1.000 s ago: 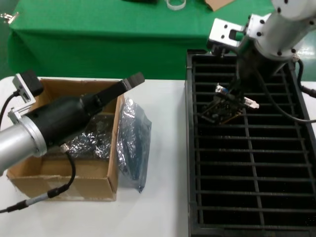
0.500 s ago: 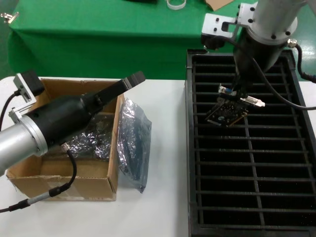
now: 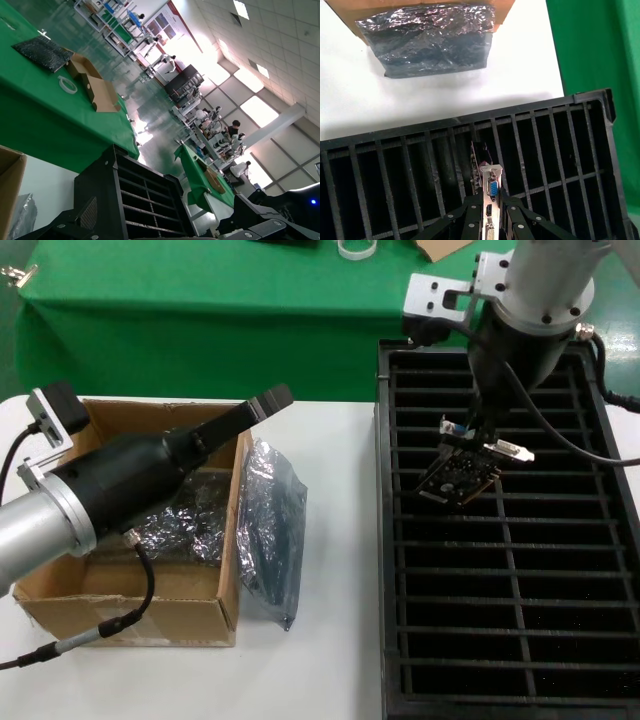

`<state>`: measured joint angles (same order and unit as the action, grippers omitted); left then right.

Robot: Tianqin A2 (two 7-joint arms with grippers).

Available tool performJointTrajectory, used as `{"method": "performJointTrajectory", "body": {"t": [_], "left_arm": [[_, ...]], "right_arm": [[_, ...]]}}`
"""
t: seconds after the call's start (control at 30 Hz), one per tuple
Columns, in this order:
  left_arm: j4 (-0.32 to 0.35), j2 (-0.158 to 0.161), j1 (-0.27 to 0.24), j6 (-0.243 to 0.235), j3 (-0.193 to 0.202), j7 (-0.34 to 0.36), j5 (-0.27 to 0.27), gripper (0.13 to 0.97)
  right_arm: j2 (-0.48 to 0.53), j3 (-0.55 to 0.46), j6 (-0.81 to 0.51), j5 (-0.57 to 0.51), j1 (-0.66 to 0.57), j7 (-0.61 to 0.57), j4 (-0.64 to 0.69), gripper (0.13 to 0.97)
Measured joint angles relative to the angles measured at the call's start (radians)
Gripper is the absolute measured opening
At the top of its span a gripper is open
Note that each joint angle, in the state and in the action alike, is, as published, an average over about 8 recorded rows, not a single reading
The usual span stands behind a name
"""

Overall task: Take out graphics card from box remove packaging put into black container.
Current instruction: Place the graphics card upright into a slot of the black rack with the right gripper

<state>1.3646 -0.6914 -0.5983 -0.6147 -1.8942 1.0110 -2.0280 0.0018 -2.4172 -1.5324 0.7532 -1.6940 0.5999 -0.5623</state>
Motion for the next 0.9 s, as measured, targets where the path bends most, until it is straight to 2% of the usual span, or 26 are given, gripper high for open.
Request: {"method": "performJointTrajectory", "body": {"t": [0.9], "left_arm": [[-0.05, 0.023, -0.024, 0.003, 0.006, -0.029, 0.02, 0.966]], "right_arm": [[-0.002, -0.293, 0.069, 0.315, -0.09, -0.112, 0.178, 0.185]]}}
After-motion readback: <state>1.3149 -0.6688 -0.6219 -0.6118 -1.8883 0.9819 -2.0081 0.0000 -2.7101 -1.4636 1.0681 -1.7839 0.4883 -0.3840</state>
